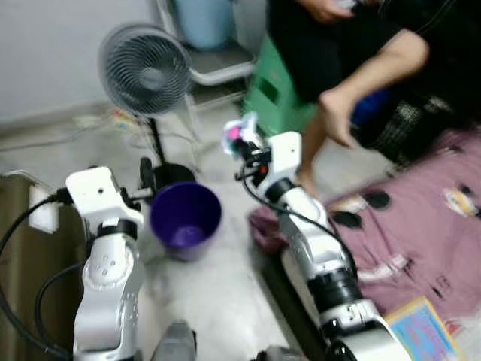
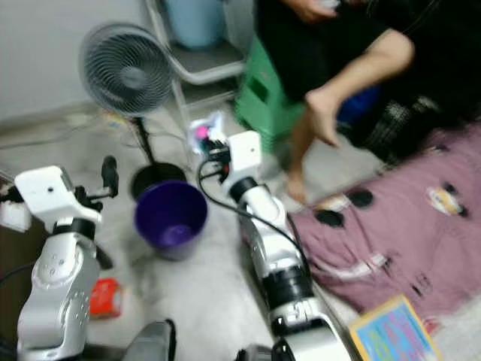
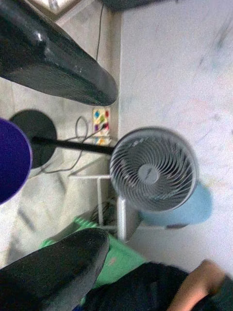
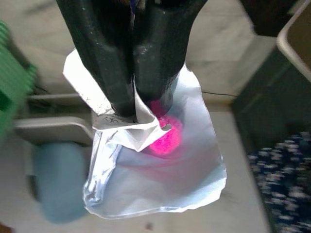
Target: Clean up the room
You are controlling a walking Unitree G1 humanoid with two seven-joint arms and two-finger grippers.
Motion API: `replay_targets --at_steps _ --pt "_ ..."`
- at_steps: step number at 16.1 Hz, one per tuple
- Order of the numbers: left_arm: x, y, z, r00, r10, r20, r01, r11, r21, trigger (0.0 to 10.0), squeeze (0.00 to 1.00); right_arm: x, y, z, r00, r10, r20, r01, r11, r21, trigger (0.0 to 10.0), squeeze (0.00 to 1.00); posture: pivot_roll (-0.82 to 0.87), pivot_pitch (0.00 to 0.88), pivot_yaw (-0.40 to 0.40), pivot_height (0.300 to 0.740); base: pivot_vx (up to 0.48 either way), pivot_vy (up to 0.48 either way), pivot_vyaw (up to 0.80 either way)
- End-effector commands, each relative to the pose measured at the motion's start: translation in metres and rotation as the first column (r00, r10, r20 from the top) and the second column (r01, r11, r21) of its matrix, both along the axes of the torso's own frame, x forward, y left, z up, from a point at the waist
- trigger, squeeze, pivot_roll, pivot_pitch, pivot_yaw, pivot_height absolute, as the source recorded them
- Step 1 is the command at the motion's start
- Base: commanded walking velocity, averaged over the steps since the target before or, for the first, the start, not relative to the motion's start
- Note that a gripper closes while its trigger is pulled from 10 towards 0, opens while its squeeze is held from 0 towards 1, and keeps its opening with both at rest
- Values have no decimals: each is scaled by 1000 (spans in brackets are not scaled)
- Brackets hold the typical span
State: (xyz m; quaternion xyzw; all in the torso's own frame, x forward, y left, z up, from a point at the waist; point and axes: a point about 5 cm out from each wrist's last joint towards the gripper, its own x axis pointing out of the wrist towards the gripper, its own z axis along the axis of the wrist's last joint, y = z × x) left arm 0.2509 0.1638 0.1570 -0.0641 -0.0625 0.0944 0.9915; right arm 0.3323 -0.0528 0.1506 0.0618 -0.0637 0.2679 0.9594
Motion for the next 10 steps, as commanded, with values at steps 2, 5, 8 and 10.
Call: replay_targets --at_steps 2,5,8,10 --pt "-1 -4 -1 1000 -30 1 30 999 -11 10000 0 2 -6 0 1000 -12 7 12 1000 -5 10000 0 141 85 -97 740 0 0 781" --pt "-3 -8 0 998 -68 14 69 997 -27 10000 0 1 -6 0 1000 -9 7 9 1000 7 10000 0 139 89 -94 740 0 0 237" --pt "-4 -8 0 997 -75 18 75 997 -26 10000 0 -1 -6 0 1000 -5 10 5 1000 10 10000 0 137 92 -93 740 181 0 0" --pt "-4 -8 1 997 -80 22 80 996 -24 10000 0 -1 -6 0 1000 -5 15 4 1000 10 10000 0 135 93 -92 740 345 0 0"
